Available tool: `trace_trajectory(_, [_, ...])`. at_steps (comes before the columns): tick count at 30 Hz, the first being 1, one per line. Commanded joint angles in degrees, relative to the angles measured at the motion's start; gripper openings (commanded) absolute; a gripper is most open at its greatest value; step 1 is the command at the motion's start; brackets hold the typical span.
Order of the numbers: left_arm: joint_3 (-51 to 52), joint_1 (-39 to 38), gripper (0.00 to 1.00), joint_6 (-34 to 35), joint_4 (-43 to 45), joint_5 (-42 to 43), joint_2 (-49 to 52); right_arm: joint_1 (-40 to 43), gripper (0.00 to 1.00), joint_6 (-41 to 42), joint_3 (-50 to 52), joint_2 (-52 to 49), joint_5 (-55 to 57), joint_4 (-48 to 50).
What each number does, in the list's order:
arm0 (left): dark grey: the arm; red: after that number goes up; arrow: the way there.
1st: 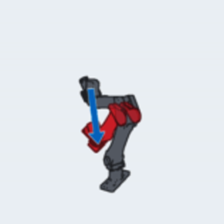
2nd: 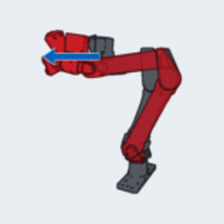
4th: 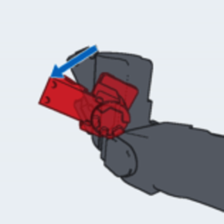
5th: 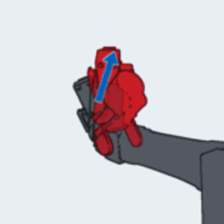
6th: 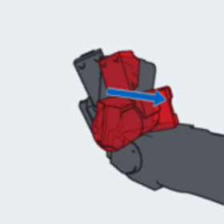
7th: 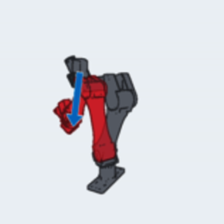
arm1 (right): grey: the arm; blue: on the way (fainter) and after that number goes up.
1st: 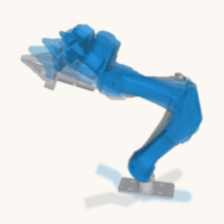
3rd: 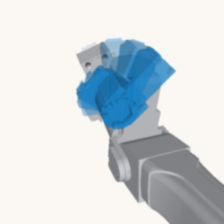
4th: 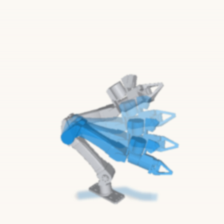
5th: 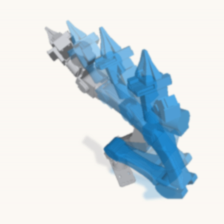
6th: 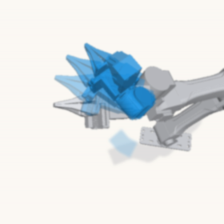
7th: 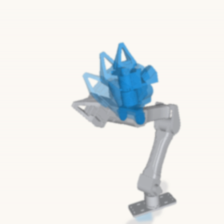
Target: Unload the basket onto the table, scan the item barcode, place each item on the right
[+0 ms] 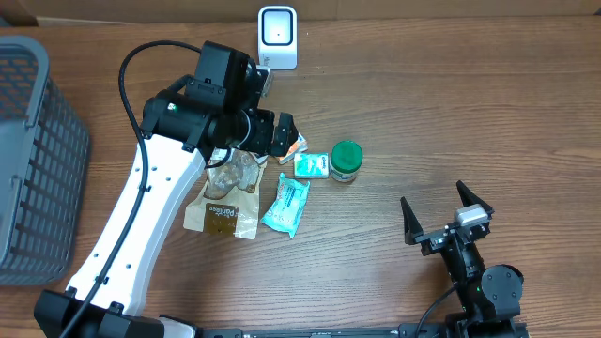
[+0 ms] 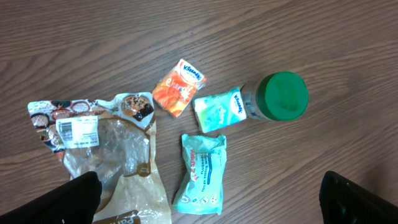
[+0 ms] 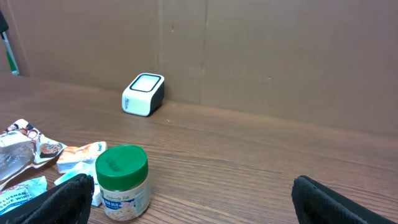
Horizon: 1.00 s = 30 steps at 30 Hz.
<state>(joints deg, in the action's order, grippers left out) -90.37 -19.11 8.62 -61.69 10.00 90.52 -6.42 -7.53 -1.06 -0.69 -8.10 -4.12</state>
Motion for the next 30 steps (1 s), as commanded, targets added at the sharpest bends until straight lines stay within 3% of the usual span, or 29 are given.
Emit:
trace_trajectory(1, [0.3, 0.0, 1.0, 0.3, 0.0, -1.7, 0.7, -0.3, 1.0, -0.3, 0.6, 0.5, 0.8, 0.2])
trace_trajectory(11, [0.3, 0.0, 1.0, 0.4, 0.0, -1.5, 1.0, -0.3, 1.0, -2.0, 0.6, 0.5, 3.8, -0.1])
trace_trajectory(15, [0.3, 0.0, 1.0, 0.4, -0.1, -1.9, 1.1, -0.3, 1.0, 4.5, 0.6, 0.5, 3.0, -0.2])
trace_trajectory(20, [0.3, 2.2, 1.0, 6.8, -3.5, -10.5, 1.9, -0.3, 1.0, 12.6, 0.6, 0.5, 0.4, 0.0])
trace_trajectory(25, [0.3, 6.1, 1.0, 7.3, -3.3, -10.4, 1.9, -0.3, 1.0, 12.8, -1.3, -0.3, -7.6, -0.3])
trace_trajectory(30, [0.3, 9.6, 1.0, 7.2, -4.9, -10.5, 1.8, -0.3, 1.0, 13.5, -10.6, -7.1, -10.6, -5.3])
